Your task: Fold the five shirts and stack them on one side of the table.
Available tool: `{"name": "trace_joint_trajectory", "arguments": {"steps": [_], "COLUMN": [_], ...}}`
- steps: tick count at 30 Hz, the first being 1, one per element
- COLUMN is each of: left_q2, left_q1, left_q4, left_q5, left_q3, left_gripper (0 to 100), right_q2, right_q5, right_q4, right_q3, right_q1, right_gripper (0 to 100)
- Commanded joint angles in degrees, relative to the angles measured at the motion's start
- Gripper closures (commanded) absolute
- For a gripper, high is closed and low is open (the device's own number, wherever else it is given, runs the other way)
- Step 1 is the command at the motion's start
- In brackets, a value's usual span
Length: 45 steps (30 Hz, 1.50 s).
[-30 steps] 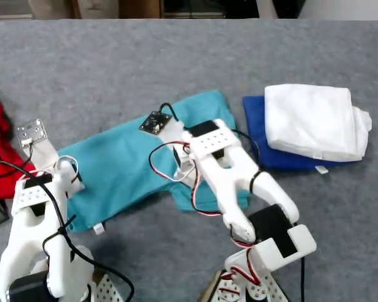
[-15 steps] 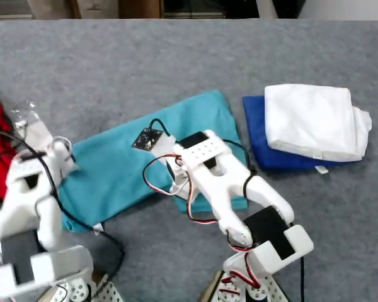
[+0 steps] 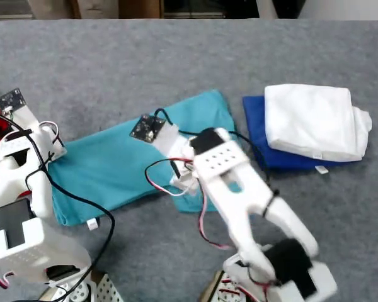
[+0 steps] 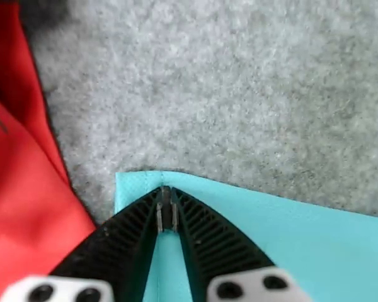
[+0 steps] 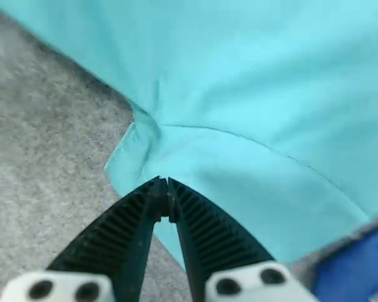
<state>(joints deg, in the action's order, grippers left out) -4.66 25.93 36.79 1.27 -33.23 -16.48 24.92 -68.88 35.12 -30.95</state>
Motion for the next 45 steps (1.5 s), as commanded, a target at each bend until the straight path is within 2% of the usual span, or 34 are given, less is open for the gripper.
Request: {"name": "trace_joint_trajectory", "arguments": {"steps": [1,5,9,15,18,23,25,36,45], "left_q2": [0.48,2.42,10.68,30.99,37.23,35.12,31.96,16.57,16.04], "left_q1": [1.23,0.70,0.26,-3.25,-3.34,-2.29,-1.41,0.88,0.79], "left_q4": [0.62,9.67,11.78,11.25,3.60,-11.69,-13.45,-4.04,-3.96], "left_q5": [0.18,-5.45,-5.71,-5.63,-3.52,2.81,3.60,3.69,3.52], "left_q3": [3.69,7.47,4.40,-12.48,-21.27,-30.07,-28.92,-14.86,-14.68], "left_gripper": [98,98,98,98,98,98,98,98,98], "right_q2": [-5.85,-5.05,-6.90,-19.12,-24.57,-26.59,-25.63,-9.98,-1.98], "right_q5": [1.32,5.01,13.10,23.21,26.46,30.86,32.18,33.32,33.58], "right_q4": [-0.62,-2.29,-6.07,-5.80,-5.89,-4.84,-2.55,14.42,14.33], "right_q3": [-1.80,-2.95,0.57,14.20,19.74,24.48,26.59,31.16,26.59], "right_q1": [4.62,8.04,7.96,8.04,8.13,7.96,7.96,8.22,8.31], "right_gripper": [99.4,99.4,99.4,98.7,91.3,80.6,80.4,80.4,80.7]}}
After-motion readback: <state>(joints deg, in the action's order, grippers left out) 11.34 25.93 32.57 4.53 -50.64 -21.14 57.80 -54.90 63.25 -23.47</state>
